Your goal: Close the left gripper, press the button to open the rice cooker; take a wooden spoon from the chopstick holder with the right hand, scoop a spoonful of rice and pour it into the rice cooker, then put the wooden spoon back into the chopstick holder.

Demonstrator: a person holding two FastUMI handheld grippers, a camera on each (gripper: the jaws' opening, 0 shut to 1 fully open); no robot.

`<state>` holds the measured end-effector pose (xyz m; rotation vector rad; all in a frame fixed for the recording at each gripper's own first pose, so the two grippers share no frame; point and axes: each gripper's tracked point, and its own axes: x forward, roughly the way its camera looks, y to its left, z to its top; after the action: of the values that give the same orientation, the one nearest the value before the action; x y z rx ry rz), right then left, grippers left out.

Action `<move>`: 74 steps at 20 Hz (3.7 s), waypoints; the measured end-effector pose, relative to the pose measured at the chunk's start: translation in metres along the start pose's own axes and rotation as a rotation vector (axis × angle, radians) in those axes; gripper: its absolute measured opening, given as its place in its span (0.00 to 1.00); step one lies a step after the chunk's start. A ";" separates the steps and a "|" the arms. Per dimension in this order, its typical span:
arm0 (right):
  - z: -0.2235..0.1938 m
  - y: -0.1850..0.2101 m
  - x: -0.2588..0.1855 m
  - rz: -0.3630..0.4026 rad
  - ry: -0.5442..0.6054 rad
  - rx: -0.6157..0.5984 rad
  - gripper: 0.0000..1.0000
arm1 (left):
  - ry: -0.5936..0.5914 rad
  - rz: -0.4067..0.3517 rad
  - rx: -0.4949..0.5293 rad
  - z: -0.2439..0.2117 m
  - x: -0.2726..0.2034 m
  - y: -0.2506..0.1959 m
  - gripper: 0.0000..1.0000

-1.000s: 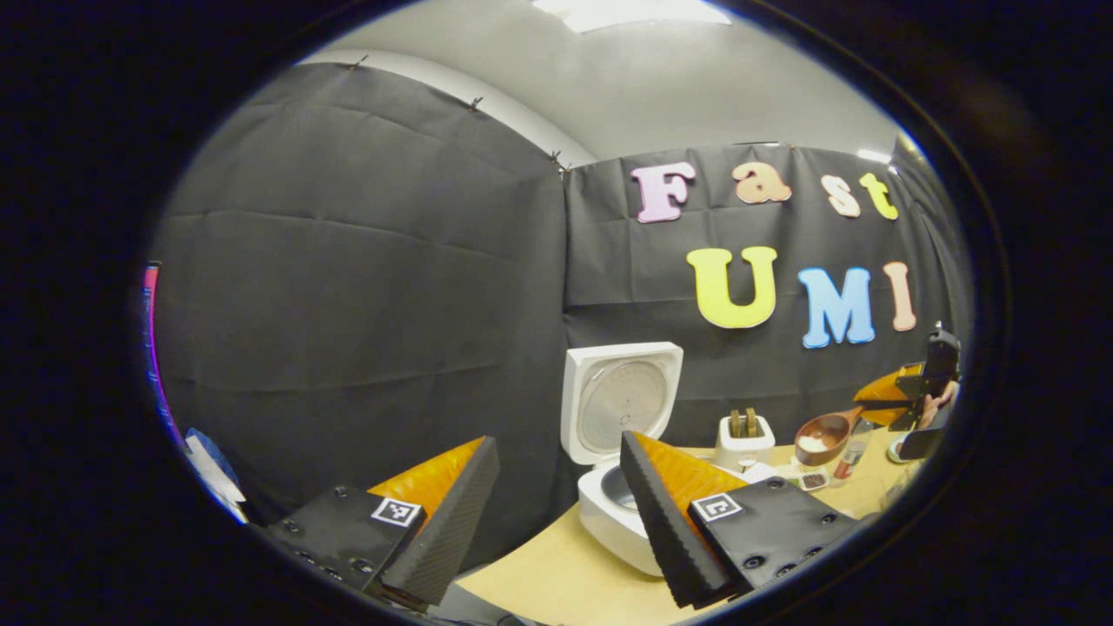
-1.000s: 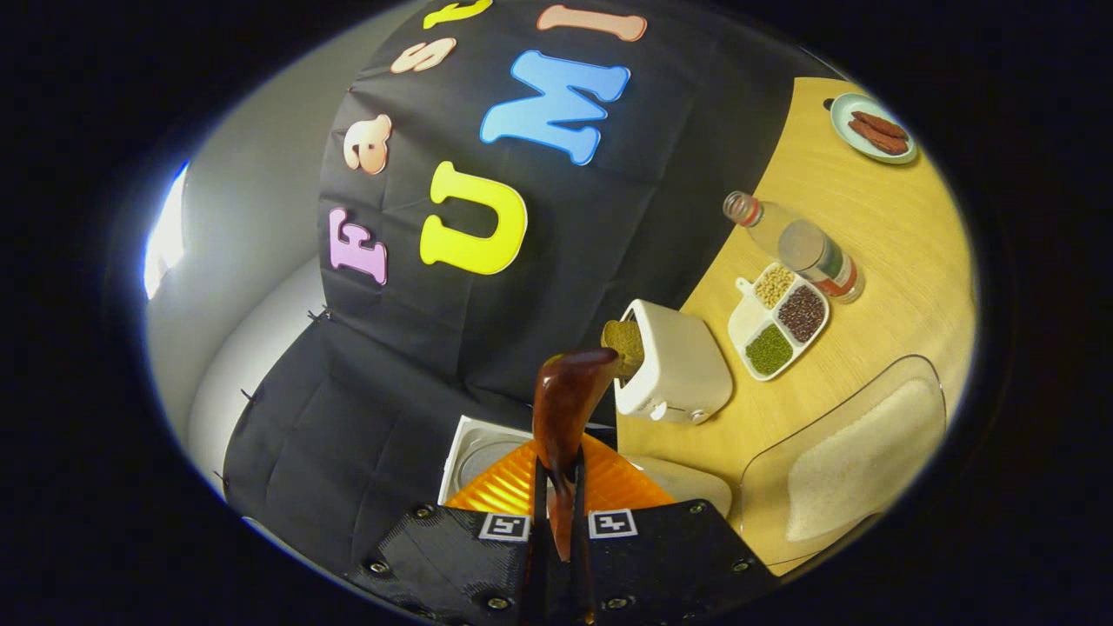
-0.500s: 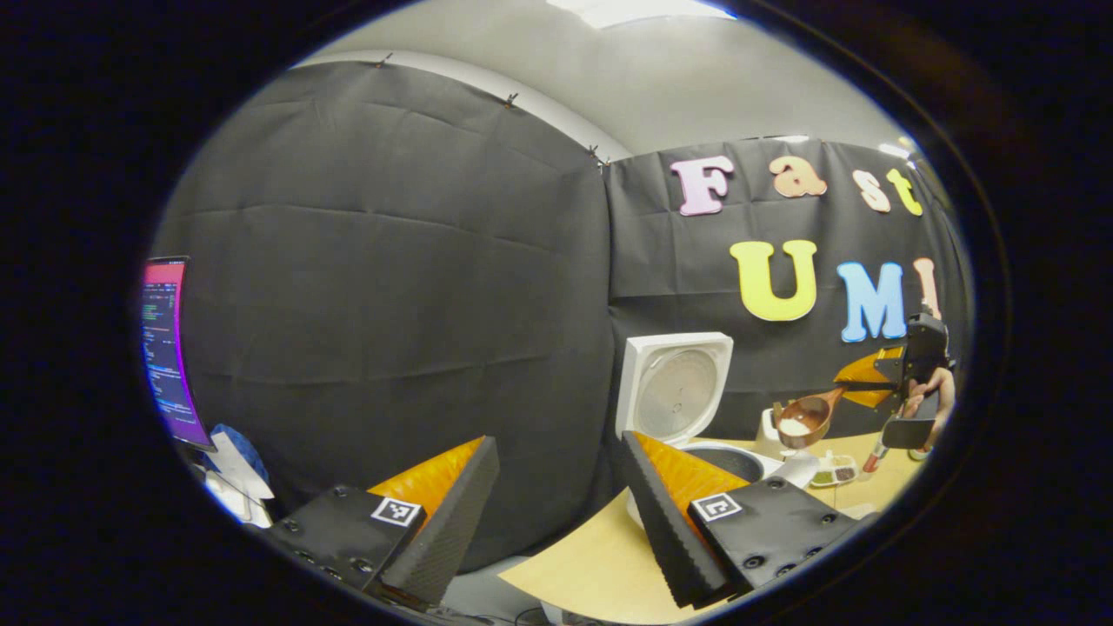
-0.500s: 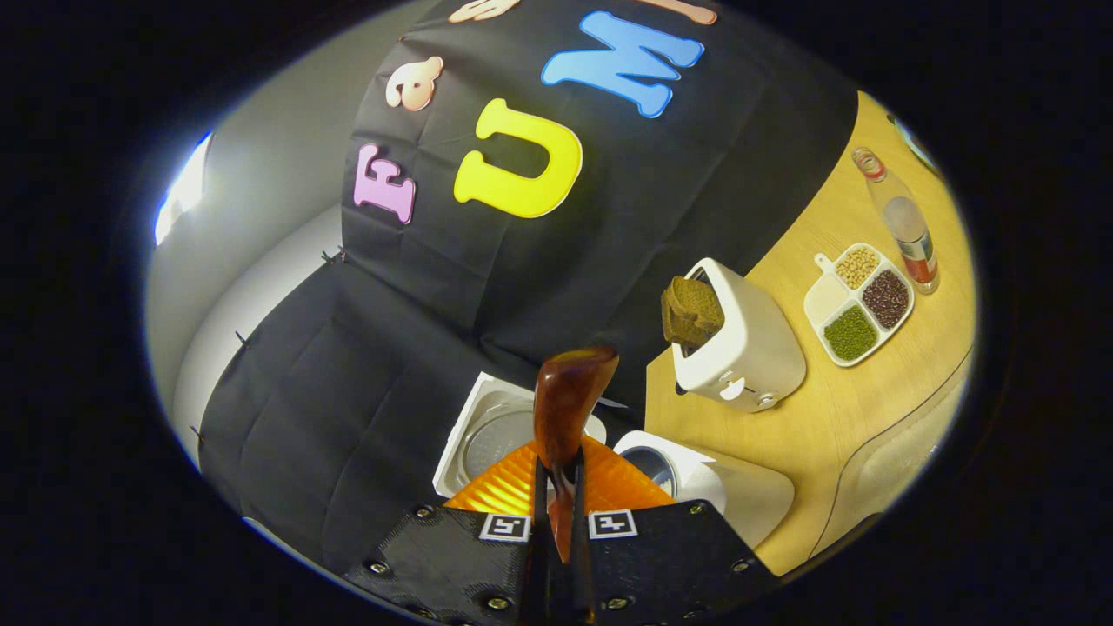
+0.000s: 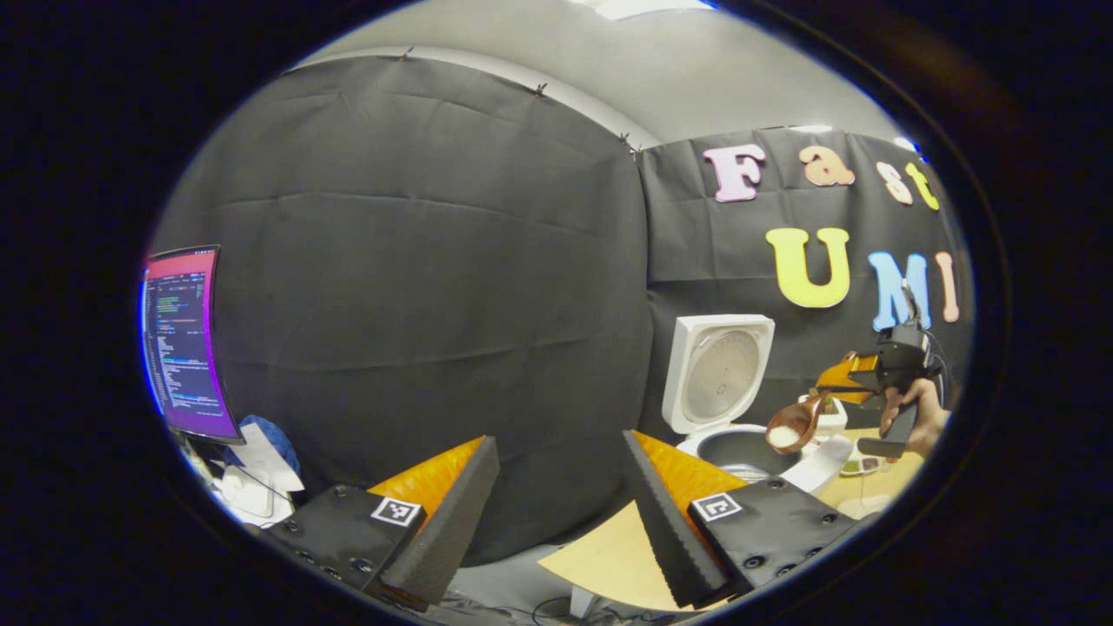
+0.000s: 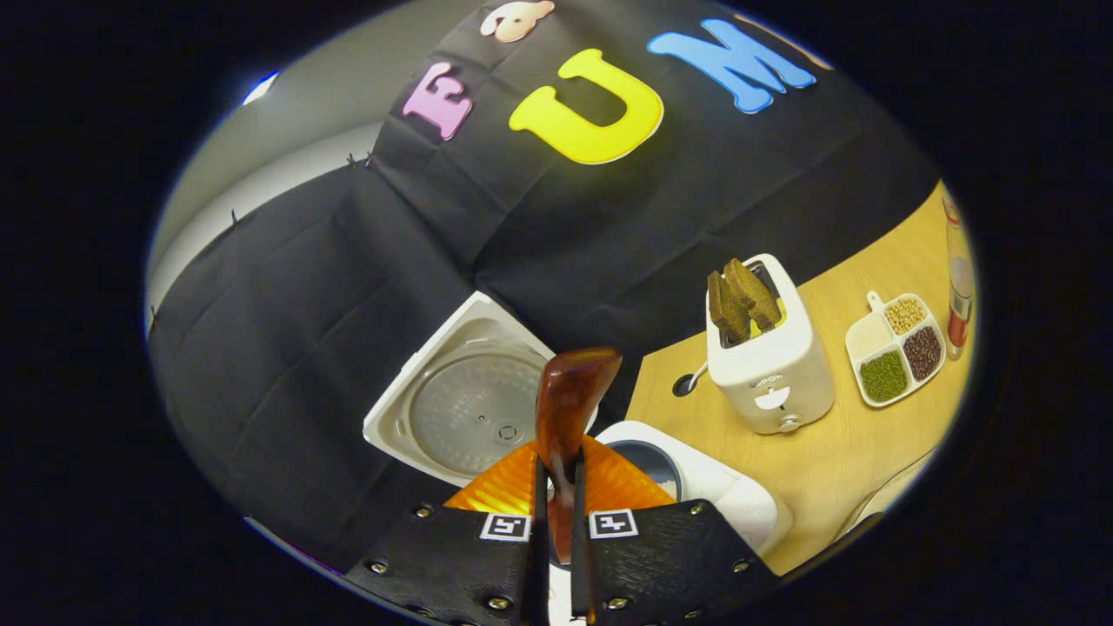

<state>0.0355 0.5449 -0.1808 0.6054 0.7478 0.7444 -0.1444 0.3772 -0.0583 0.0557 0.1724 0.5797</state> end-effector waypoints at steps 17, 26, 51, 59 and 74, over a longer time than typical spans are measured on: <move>-0.033 0.048 0.005 0.010 -0.051 -1.115 0.10 | 0.009 0.026 -0.008 -0.009 -0.017 0.018 0.98; -0.024 0.051 0.000 0.007 -0.042 -0.963 0.10 | 0.002 0.046 -0.029 -0.007 -0.026 0.026 0.98; 0.163 -0.078 -0.211 -0.237 -0.345 -0.250 0.10 | -0.148 -0.261 -0.040 0.073 -0.009 -0.129 0.96; 0.190 -0.151 -0.300 -0.387 -0.412 -0.252 0.10 | -0.158 -0.358 -0.058 0.082 -0.024 -0.191 0.96; 0.152 -0.309 -0.402 -0.656 -0.380 -0.180 0.10 | -0.195 -0.465 -0.020 0.106 -0.062 -0.273 0.96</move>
<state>0.0643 0.0164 -0.1590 0.2908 0.4720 0.0798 -0.0295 0.1149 0.0273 0.0501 -0.0127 0.1105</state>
